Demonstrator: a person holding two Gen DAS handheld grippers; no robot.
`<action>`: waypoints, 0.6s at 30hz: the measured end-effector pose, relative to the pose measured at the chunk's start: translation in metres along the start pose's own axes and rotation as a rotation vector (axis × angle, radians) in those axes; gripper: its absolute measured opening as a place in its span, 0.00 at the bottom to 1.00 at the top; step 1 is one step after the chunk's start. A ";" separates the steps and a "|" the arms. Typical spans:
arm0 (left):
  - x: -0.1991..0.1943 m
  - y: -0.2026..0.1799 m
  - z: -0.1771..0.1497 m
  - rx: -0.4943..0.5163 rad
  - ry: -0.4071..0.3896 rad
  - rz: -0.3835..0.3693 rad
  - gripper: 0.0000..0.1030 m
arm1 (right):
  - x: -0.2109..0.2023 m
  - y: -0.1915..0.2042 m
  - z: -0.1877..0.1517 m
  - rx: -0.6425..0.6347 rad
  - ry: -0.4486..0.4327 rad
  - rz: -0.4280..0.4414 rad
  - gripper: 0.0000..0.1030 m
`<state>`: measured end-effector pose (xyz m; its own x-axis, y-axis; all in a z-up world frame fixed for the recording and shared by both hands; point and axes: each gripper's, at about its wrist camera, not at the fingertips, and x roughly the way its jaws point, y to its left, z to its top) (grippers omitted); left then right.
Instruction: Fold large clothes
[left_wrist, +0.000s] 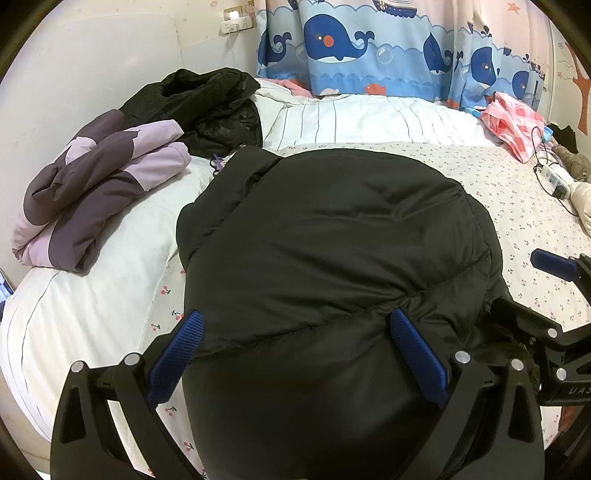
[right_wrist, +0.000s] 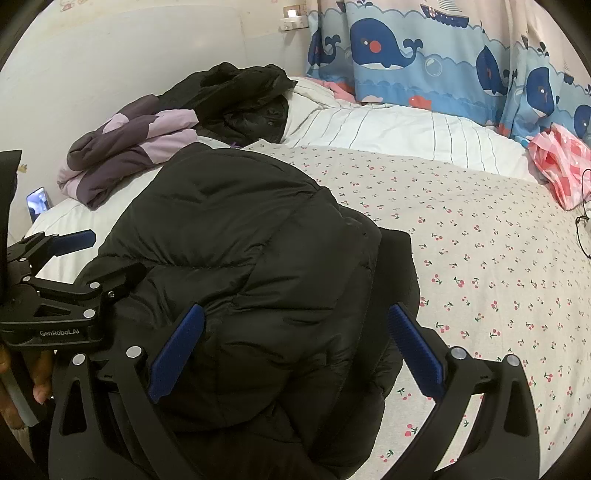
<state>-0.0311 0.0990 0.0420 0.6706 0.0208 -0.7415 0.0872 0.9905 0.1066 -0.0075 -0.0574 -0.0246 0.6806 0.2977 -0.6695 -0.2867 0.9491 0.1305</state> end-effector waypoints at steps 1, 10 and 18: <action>0.000 0.000 0.000 -0.001 0.001 0.000 0.94 | 0.000 0.000 0.000 0.001 -0.001 0.000 0.93; 0.000 -0.001 -0.001 -0.003 0.004 -0.001 0.94 | 0.000 0.000 0.000 0.000 -0.002 0.002 0.93; 0.001 -0.001 0.000 -0.003 0.004 -0.001 0.94 | 0.000 0.001 0.000 -0.003 -0.001 0.001 0.93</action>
<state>-0.0309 0.0980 0.0412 0.6676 0.0206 -0.7443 0.0854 0.9909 0.1040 -0.0079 -0.0570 -0.0246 0.6811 0.2983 -0.6686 -0.2891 0.9486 0.1287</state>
